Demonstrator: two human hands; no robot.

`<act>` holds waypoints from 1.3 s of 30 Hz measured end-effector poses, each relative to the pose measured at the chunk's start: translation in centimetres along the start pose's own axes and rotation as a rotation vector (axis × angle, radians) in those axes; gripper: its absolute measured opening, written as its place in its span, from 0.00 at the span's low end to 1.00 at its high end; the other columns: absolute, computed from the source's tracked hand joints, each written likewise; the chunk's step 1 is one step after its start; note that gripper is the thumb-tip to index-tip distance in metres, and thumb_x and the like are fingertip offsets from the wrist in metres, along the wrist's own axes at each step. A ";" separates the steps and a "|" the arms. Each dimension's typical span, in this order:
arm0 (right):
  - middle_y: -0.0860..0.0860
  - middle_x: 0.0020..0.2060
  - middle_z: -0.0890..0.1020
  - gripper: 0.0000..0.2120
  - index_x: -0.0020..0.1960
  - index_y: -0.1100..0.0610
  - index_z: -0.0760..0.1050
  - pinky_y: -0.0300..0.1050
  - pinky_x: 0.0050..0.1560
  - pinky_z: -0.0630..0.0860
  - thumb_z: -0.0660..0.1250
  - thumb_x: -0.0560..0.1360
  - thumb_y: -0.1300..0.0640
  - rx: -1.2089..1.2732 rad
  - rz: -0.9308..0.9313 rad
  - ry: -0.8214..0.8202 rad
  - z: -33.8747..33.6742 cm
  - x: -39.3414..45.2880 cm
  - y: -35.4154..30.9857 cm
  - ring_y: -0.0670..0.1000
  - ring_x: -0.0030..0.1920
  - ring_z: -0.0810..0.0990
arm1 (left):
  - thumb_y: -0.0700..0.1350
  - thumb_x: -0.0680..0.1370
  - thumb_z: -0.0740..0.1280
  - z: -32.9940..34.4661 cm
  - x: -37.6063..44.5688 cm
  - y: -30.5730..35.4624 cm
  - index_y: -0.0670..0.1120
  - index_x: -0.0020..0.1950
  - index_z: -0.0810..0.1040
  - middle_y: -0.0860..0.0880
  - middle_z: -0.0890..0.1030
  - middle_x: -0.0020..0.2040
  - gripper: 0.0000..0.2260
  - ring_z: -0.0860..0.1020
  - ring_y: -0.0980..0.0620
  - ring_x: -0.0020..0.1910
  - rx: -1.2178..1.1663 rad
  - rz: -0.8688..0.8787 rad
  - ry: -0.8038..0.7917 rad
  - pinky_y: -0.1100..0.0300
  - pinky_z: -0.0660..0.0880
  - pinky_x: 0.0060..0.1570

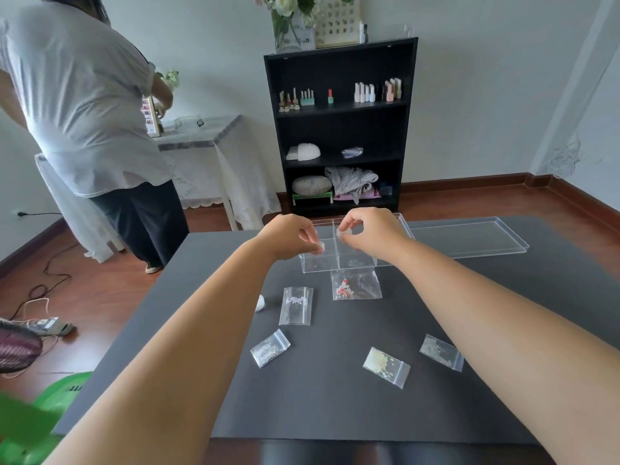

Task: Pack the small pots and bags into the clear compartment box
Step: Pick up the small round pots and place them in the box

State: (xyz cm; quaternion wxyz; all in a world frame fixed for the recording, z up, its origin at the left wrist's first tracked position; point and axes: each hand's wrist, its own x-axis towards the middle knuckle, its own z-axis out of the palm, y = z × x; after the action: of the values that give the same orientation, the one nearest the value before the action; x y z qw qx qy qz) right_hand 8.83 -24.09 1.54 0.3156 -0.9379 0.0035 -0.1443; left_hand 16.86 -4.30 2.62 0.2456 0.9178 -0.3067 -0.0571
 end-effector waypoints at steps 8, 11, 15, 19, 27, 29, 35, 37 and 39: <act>0.41 0.44 0.80 0.03 0.44 0.45 0.79 0.34 0.28 0.70 0.72 0.72 0.49 0.012 0.029 -0.058 -0.1 -1.0 -0.2 0.41 0.27 0.82 | 0.49 0.70 0.76 -1.1 -0.8 1.2 0.53 0.42 0.81 0.57 0.84 0.45 0.06 0.81 0.57 0.47 0.156 0.016 -0.153 0.58 0.76 0.51; 0.41 0.44 0.80 0.03 0.43 0.44 0.78 0.34 0.28 0.69 0.72 0.72 0.49 0.043 0.045 -0.082 -0.3 -0.9 -0.4 0.41 0.27 0.82 | 0.49 0.69 0.77 -1.6 -0.6 2.2 0.55 0.41 0.81 0.58 0.84 0.45 0.05 0.80 0.56 0.47 0.270 0.006 -0.229 0.57 0.78 0.49; 0.41 0.43 0.80 0.03 0.42 0.44 0.78 0.31 0.25 0.68 0.72 0.71 0.48 0.042 0.062 -0.091 -0.3 -0.9 -0.5 0.41 0.27 0.82 | 0.49 0.68 0.78 -1.8 0.1 3.5 0.55 0.42 0.81 0.54 0.83 0.50 0.08 0.79 0.51 0.52 0.434 -0.020 -0.332 0.50 0.76 0.57; 0.42 0.44 0.81 0.03 0.41 0.44 0.78 0.33 0.28 0.69 0.72 0.71 0.48 0.040 0.059 -0.101 -0.3 -0.8 -0.5 0.41 0.27 0.82 | 0.50 0.67 0.79 -1.5 0.8 3.9 0.51 0.47 0.83 0.51 0.80 0.58 0.11 0.77 0.46 0.56 0.525 -0.057 -0.370 0.47 0.74 0.60; 0.41 0.43 0.81 0.03 0.42 0.44 0.78 0.33 0.28 0.70 0.72 0.71 0.49 0.031 0.058 -0.115 -0.5 -0.8 -0.7 0.41 0.27 0.82 | 0.53 0.65 0.80 -1.4 1.2 4.0 0.52 0.46 0.84 0.52 0.81 0.57 0.13 0.77 0.47 0.54 0.566 -0.057 -0.394 0.47 0.74 0.59; 0.41 0.44 0.81 0.03 0.42 0.44 0.79 0.33 0.28 0.71 0.72 0.71 0.48 0.030 0.050 -0.120 -0.5 -0.8 -0.8 0.42 0.29 0.82 | 0.55 0.64 0.80 -1.5 1.2 4.0 0.53 0.44 0.84 0.52 0.82 0.53 0.12 0.77 0.48 0.52 0.579 -0.049 -0.399 0.47 0.75 0.58; 0.43 0.45 0.81 0.03 0.43 0.45 0.81 0.42 0.44 0.78 0.73 0.71 0.48 0.002 0.009 -0.129 -0.2 -0.5 -1.0 0.45 0.46 0.79 | 0.53 0.67 0.78 -1.5 1.2 3.8 0.53 0.45 0.85 0.53 0.82 0.50 0.10 0.77 0.48 0.52 0.582 -0.042 -0.413 0.49 0.75 0.58; 0.43 0.45 0.81 0.03 0.43 0.45 0.81 0.41 0.43 0.77 0.72 0.71 0.49 0.003 0.004 -0.127 -0.2 -0.5 -1.1 0.44 0.45 0.79 | 0.52 0.70 0.76 -1.8 1.1 3.7 0.53 0.46 0.85 0.53 0.82 0.52 0.07 0.77 0.50 0.52 0.559 -0.025 -0.381 0.51 0.74 0.58; 0.42 0.45 0.81 0.03 0.43 0.45 0.80 0.39 0.38 0.75 0.72 0.71 0.48 -0.002 -0.011 -0.119 -0.2 -0.4 -1.4 0.43 0.41 0.78 | 0.51 0.72 0.74 -2.4 0.7 3.5 0.53 0.47 0.85 0.54 0.83 0.52 0.06 0.78 0.52 0.53 0.482 0.006 -0.306 0.56 0.73 0.56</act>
State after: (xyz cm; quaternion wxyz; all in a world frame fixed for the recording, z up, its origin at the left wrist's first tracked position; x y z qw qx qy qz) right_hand 8.28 -23.03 2.46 0.3133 -0.9452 -0.0203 -0.0899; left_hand 16.20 -6.15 6.47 -0.0288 0.9296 -0.3476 -0.1195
